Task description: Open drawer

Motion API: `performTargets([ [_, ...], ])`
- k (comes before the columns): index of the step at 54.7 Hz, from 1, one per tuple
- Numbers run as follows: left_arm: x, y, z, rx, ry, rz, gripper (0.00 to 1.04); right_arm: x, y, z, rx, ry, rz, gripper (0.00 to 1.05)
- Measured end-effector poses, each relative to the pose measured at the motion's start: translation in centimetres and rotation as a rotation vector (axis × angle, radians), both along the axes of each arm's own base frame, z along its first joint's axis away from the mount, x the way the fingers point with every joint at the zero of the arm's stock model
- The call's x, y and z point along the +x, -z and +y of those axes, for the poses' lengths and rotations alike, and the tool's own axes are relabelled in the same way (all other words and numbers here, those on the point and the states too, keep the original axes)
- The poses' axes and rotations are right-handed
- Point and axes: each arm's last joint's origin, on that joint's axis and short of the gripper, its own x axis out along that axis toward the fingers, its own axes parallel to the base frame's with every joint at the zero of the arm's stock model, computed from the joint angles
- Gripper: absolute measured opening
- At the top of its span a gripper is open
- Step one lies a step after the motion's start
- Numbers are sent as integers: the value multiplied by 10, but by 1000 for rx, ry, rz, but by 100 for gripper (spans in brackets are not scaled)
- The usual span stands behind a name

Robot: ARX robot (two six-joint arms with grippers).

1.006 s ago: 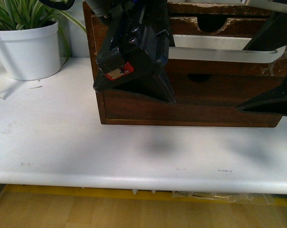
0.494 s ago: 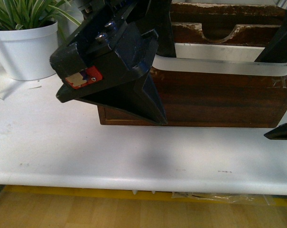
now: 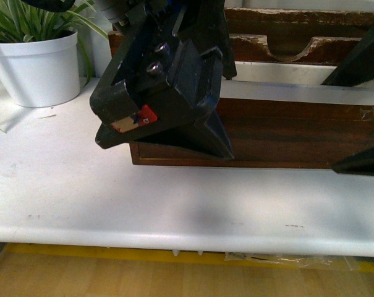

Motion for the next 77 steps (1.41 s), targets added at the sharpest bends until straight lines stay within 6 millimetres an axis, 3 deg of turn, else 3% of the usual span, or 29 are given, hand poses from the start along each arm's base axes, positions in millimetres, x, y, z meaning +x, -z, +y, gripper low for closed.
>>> performTargets([
  [19, -14, -14, 19, -202, -114, -180, 99, -21, -17, -23, 183, 154, -186, 96],
  [29, -21, -21, 37, -330, -289, -343, 99, -34, -21, -33, 255, 325, -296, 96],
  [39, -34, -27, 62, -459, -544, -526, 99, -62, -21, -43, 402, 492, -340, 96],
  [45, -53, -31, 81, -560, -711, -599, 99, -80, -17, -50, 482, 600, -361, 96],
  [52, -90, -30, 104, -702, -863, -637, 99, -105, -2, -62, 564, 755, -360, 96],
  [60, -130, -14, 124, -819, -1034, -631, 99, -133, 20, -69, 620, 870, -339, 96],
  [68, -168, 37, 138, -846, -1247, -559, 99, -161, 38, -71, 667, 976, -336, 96],
  [77, -186, 67, 147, -851, -1386, -526, 99, -173, 53, -68, 698, 1023, -321, 96],
])
